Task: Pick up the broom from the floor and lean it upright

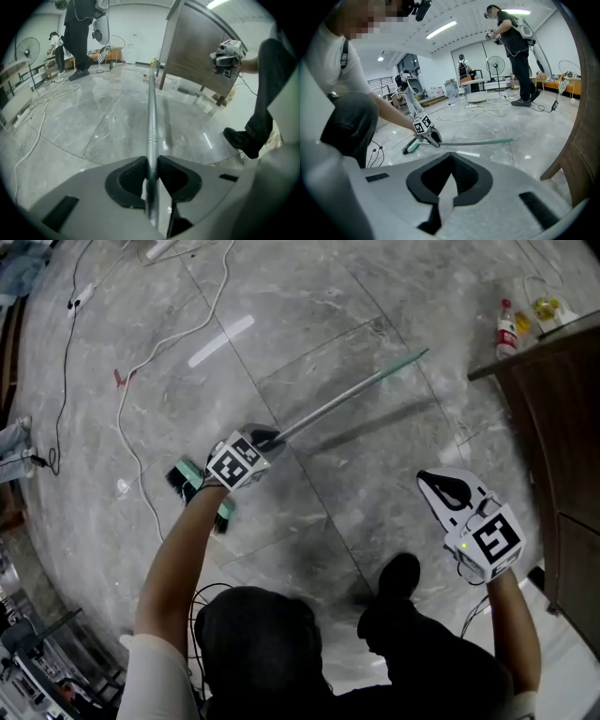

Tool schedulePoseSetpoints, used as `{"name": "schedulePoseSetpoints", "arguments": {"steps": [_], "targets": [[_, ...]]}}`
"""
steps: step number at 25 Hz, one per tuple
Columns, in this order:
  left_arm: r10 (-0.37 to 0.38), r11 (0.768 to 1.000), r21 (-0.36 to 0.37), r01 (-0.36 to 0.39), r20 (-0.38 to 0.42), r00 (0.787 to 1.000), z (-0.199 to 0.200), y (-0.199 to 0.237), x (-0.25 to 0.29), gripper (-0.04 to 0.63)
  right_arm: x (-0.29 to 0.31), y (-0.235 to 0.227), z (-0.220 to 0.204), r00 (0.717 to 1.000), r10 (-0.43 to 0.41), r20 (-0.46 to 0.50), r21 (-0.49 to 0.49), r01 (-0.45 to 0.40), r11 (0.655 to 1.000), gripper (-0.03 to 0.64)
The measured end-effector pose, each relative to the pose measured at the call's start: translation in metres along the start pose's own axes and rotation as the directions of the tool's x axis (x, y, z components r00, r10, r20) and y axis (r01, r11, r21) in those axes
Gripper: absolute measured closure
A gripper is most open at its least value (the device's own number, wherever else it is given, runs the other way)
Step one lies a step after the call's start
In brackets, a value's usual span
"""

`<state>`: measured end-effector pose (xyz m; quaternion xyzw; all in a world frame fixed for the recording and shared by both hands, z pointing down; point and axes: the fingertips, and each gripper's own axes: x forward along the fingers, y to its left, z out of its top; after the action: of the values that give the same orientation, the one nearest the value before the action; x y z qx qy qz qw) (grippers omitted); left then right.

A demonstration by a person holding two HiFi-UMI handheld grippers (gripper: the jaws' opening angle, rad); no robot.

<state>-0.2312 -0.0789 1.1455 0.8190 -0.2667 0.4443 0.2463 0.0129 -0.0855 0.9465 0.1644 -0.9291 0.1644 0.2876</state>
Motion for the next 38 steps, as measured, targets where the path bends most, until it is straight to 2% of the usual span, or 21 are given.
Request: {"name": "schedulePoseSetpoints", "arguments": {"steps": [7, 13, 18, 32, 38], "targets": [[-0.058, 0.998, 0.04, 0.054, 0.113, 0.992, 0.088, -0.018, -0.041, 0.515, -0.039, -0.017, 0.055, 0.994, -0.067, 0.091, -0.064, 0.073, 0.995, 0.617], [-0.136, 0.987, 0.105, 0.121, 0.145, 0.98, 0.153, -0.058, -0.063, 0.515, -0.089, -0.028, 0.095, 0.981, -0.123, 0.153, -0.096, 0.139, 0.986, 0.617], [-0.212, 0.967, 0.18, 0.181, 0.167, 0.963, 0.203, -0.093, -0.072, 0.515, -0.124, -0.035, 0.113, 0.967, -0.185, 0.174, -0.108, 0.205, 0.973, 0.617], [-0.361, 0.919, 0.259, 0.296, 0.258, 0.896, 0.314, -0.187, -0.078, 0.517, -0.205, -0.029, 0.142, 0.932, -0.283, 0.226, -0.11, 0.314, 0.943, 0.617], [-0.43, 0.897, 0.25, 0.363, 0.306, 0.85, 0.353, -0.229, -0.072, 0.518, -0.235, -0.027, 0.149, 0.912, -0.326, 0.25, -0.098, 0.359, 0.928, 0.617]]}}
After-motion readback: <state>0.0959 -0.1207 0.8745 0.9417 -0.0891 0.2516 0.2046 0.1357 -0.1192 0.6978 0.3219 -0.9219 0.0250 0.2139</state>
